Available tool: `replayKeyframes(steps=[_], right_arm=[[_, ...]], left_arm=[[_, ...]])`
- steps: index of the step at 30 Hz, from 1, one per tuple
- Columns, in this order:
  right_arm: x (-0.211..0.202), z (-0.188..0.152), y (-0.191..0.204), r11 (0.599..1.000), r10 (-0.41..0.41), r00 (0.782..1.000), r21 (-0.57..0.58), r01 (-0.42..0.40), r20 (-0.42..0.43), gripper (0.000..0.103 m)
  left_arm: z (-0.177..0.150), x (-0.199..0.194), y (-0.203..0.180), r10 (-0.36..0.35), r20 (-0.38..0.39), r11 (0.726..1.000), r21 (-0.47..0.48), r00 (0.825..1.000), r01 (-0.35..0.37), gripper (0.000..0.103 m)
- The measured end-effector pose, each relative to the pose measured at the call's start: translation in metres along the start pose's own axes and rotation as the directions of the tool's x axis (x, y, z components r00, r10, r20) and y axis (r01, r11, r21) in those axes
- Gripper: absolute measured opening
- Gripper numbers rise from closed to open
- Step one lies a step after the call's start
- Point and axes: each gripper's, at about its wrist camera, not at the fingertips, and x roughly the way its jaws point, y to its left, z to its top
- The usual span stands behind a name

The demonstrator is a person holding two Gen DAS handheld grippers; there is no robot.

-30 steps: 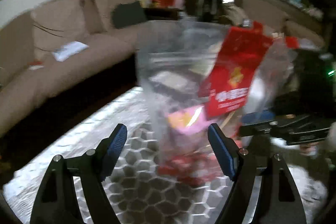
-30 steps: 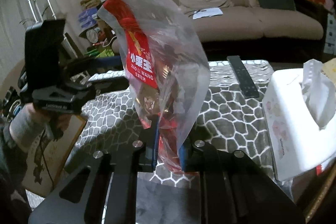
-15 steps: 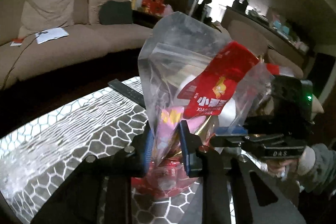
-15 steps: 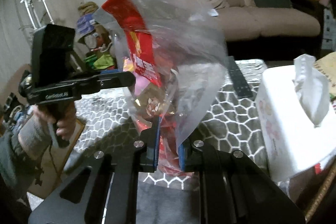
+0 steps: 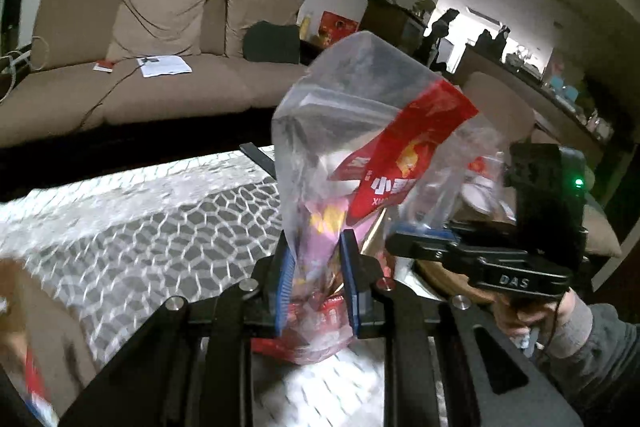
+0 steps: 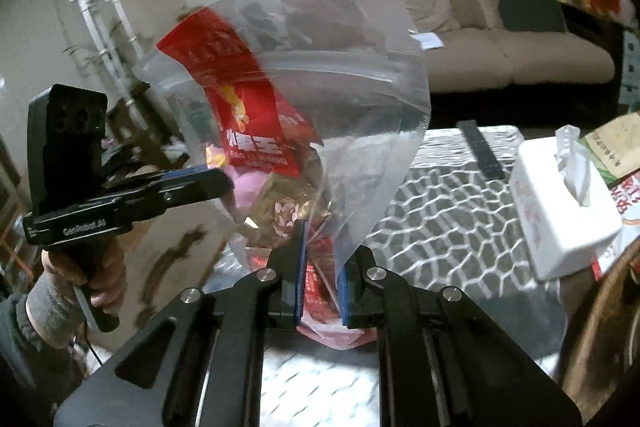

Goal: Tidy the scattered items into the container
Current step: 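Lift and carry the snack bag toward the cardboard box with both grippers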

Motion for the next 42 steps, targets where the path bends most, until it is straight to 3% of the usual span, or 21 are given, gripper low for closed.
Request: replayKeyframes(steps=[7,11,17,23,31,42], right_arm=[[-0.052,-0.052,0.079,0.997,0.073,0.997,-0.035,-0.074,-0.037,0.013],[-0.07,-0.081,0.113,0.994,0.1,0.993,-0.048,-0.103,-0.06,0.013],[-0.086,-0.106,0.164,0.988,0.102,0.992,-0.107,-0.109,-0.075,0.012],[-0.08,-0.142,0.187,0.987,0.077,0.99,-0.132,-0.093,-0.12,0.012],[-0.064,-0.18,0.189,0.986,-0.017,0.987,-0.168,-0.01,-0.159,0.012],[-0.06,-0.21,0.189,0.985,-0.04,0.984,-0.17,0.009,-0.176,0.012]], left_arm=[[-0.065,-0.081,-0.043,0.087,0.013,0.996,-0.03,0.996,-0.086,0.022],[-0.088,-0.116,-0.051,0.101,0.016,0.993,-0.067,0.995,-0.1,0.022],[-0.122,-0.151,-0.068,0.236,0.034,0.971,-0.05,0.971,-0.234,0.022],[-0.162,-0.153,-0.07,0.286,0.01,0.956,-0.072,0.958,-0.284,0.022],[-0.203,-0.141,-0.074,0.314,-0.034,0.945,-0.079,0.949,-0.316,0.022],[-0.232,-0.138,-0.079,0.339,-0.051,0.935,-0.097,0.939,-0.342,0.022]])
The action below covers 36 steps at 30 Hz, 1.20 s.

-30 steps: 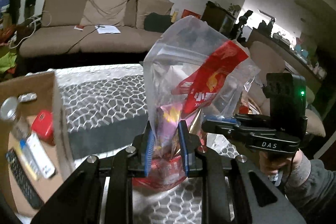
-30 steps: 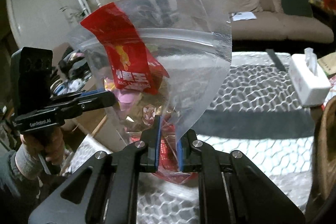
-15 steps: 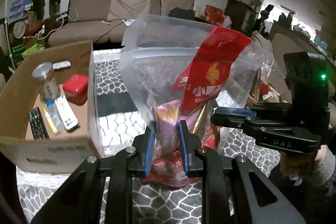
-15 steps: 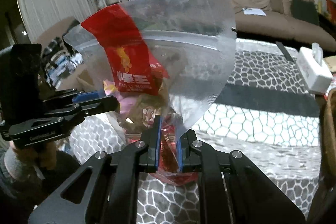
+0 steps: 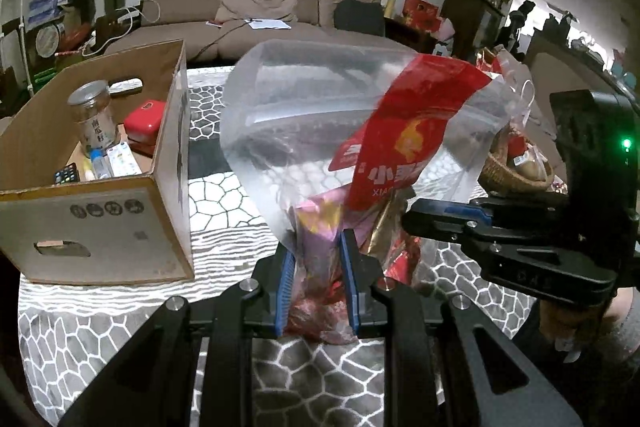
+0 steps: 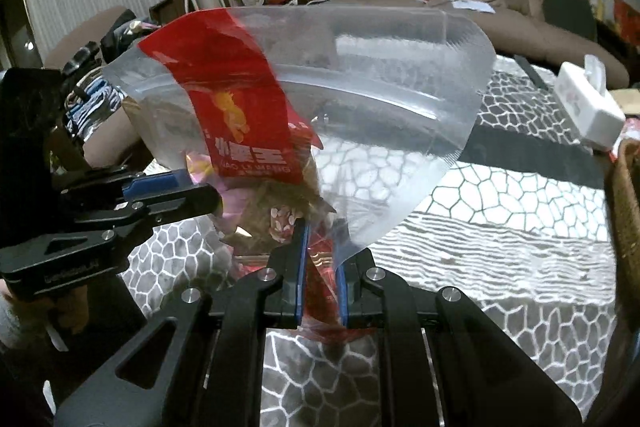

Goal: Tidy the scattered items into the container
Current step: 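Lift and carry the snack bag toward the cardboard box with both grippers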

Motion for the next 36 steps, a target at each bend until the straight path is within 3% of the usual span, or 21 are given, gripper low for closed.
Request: replayKeyframes(steps=[6,12,17,23,28,33,36], right_arm=[[-0.015,0.011,0.011,0.999,0.015,1.0,-0.032,-0.015,0.01,0.012],[-0.046,0.047,0.048,0.992,0.042,0.998,-0.121,-0.035,0.056,0.012],[-0.07,0.097,0.092,0.98,0.078,0.994,-0.192,-0.062,0.079,0.012],[-0.087,0.173,0.14,0.968,0.139,0.985,-0.225,-0.113,0.101,0.012],[-0.059,0.221,0.173,0.965,0.153,0.982,-0.233,-0.125,0.109,0.012],[-0.006,0.245,0.181,0.969,0.2,0.975,-0.166,-0.182,0.096,0.012],[0.029,0.251,0.181,0.97,0.218,0.973,-0.124,-0.208,0.078,0.012]], left_arm=[[0.005,-0.03,0.002,0.004,0.047,1.0,-0.004,0.999,-0.004,0.022],[0.029,-0.082,0.015,0.024,0.121,1.0,0.007,0.992,-0.025,0.022],[0.066,-0.133,0.036,0.05,0.17,0.998,0.015,0.984,-0.054,0.022],[0.118,-0.181,0.062,0.14,0.252,0.989,0.019,0.958,-0.15,0.022],[0.148,-0.18,0.1,0.231,0.253,0.972,-0.021,0.939,-0.234,0.022],[0.16,-0.156,0.131,0.315,0.22,0.949,-0.051,0.923,-0.311,0.022],[0.163,-0.137,0.153,0.336,0.191,0.942,-0.078,0.922,-0.327,0.022]])
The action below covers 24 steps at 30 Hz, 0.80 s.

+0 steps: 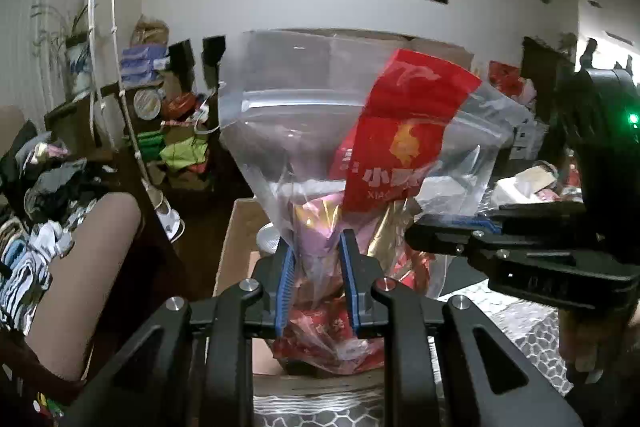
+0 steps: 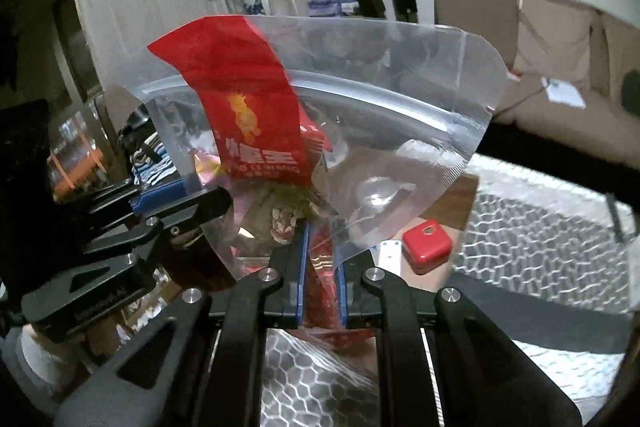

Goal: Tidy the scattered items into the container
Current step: 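Lift and carry the snack bag toward the cardboard box with both grippers, then lower the snack bag into the box beside the black remote with both grippers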

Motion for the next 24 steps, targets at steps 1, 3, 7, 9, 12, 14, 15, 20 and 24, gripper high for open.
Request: replayKeyframes(steps=[1,3,7,9,12,14,15,20,24], right_arm=[[0.01,0.0,-0.003,1.0,0.001,1.0,0.009,-0.001,-0.009,0.011],[0.029,0.0,-0.009,1.0,0.0,1.0,0.026,0.001,-0.027,0.011],[0.064,-0.005,-0.028,0.998,0.0,0.997,0.055,0.004,-0.078,0.011],[0.079,-0.011,-0.038,0.996,0.016,0.993,0.085,-0.006,-0.115,0.011],[0.099,-0.016,-0.051,0.992,0.029,0.987,0.122,-0.009,-0.161,0.011],[0.114,-0.017,-0.057,0.99,0.03,0.981,0.14,-0.003,-0.189,0.011],[0.121,-0.019,-0.061,0.989,0.028,0.979,0.147,0.002,-0.203,0.011],[0.146,-0.029,-0.075,0.985,0.016,0.962,0.172,0.032,-0.272,0.011],[0.164,-0.039,-0.089,0.975,0.01,0.94,0.213,0.067,-0.34,0.011]], left_arm=[[-0.001,0.008,0.005,-0.001,-0.011,1.0,-0.01,1.0,0.0,0.022],[-0.006,0.023,0.015,-0.006,-0.035,1.0,-0.027,0.999,0.005,0.022],[-0.018,0.047,0.025,-0.026,-0.093,0.999,-0.031,0.995,0.023,0.022],[-0.022,0.057,0.028,-0.032,-0.125,0.999,-0.028,0.992,0.029,0.022],[-0.029,0.073,0.031,-0.031,-0.166,0.999,-0.02,0.986,0.028,0.022],[-0.033,0.082,0.032,-0.031,-0.192,0.999,-0.016,0.981,0.028,0.022],[-0.034,0.086,0.031,-0.029,-0.204,1.0,-0.011,0.979,0.027,0.022],[-0.044,0.107,0.031,-0.041,-0.271,0.999,0.005,0.962,0.044,0.022],[-0.048,0.131,0.033,-0.051,-0.342,0.998,0.012,0.938,0.059,0.022]])
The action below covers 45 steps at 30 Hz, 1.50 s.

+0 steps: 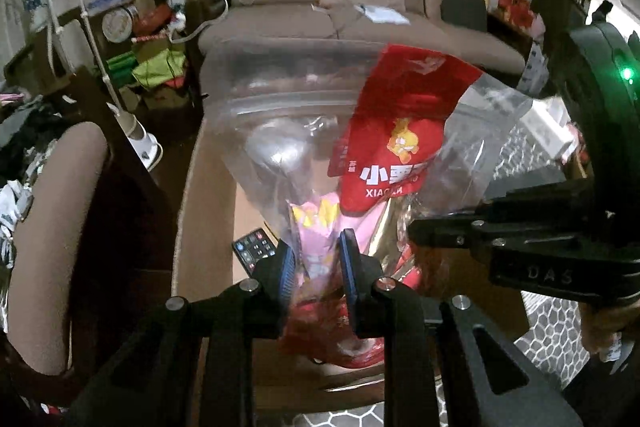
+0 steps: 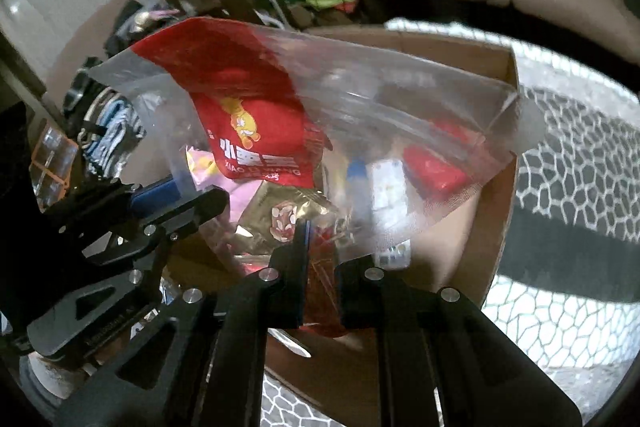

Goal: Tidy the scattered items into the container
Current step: 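Lower the snack bag into the box beside the black remote with both grippers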

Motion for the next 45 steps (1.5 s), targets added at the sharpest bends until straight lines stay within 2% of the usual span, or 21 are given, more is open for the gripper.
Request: replayKeyframes(steps=[4,11,16,21,26,33,38,41,45], right_arm=[[0.018,0.0,-0.011,0.999,-0.022,0.998,0.027,0.023,-0.06,0.011],[0.043,0.013,-0.041,0.993,-0.045,0.985,0.099,0.063,-0.168,0.011],[0.063,0.028,-0.046,0.988,-0.1,0.968,0.095,0.125,-0.23,0.011],[0.081,0.042,-0.048,0.979,-0.176,0.949,0.053,0.196,-0.263,0.011],[0.098,0.051,-0.052,0.97,-0.227,0.923,0.008,0.241,-0.311,0.011],[0.122,0.055,-0.046,0.948,-0.318,0.874,-0.111,0.298,-0.367,0.011],[0.128,0.046,-0.037,0.938,-0.343,0.853,-0.184,0.293,-0.392,0.011],[0.127,0.033,-0.034,0.946,-0.318,0.847,-0.201,0.255,-0.426,0.01],[0.124,0.019,-0.032,0.948,-0.308,0.835,-0.226,0.226,-0.456,0.01]], left_arm=[[0.006,0.019,-0.004,0.009,-0.086,1.0,0.003,0.996,-0.008,0.022],[0.025,0.048,-0.017,0.102,-0.175,0.99,0.113,0.979,-0.083,0.022],[0.034,0.069,-0.012,0.147,-0.218,0.983,0.139,0.965,-0.119,0.022],[0.032,0.09,0.0,0.198,-0.277,0.974,0.164,0.94,-0.156,0.022],[0.027,0.105,0.011,0.188,-0.325,0.977,0.16,0.927,-0.142,0.022],[0.024,0.108,0.014,0.166,-0.358,0.981,0.155,0.919,-0.117,0.022],[0.015,0.106,0.019,0.134,-0.397,0.987,0.132,0.908,-0.087,0.02],[0.009,0.104,0.017,0.142,-0.427,0.983,0.164,0.893,-0.078,0.02],[-0.005,0.101,0.009,0.164,-0.483,0.973,0.222,0.86,-0.06,0.015]])
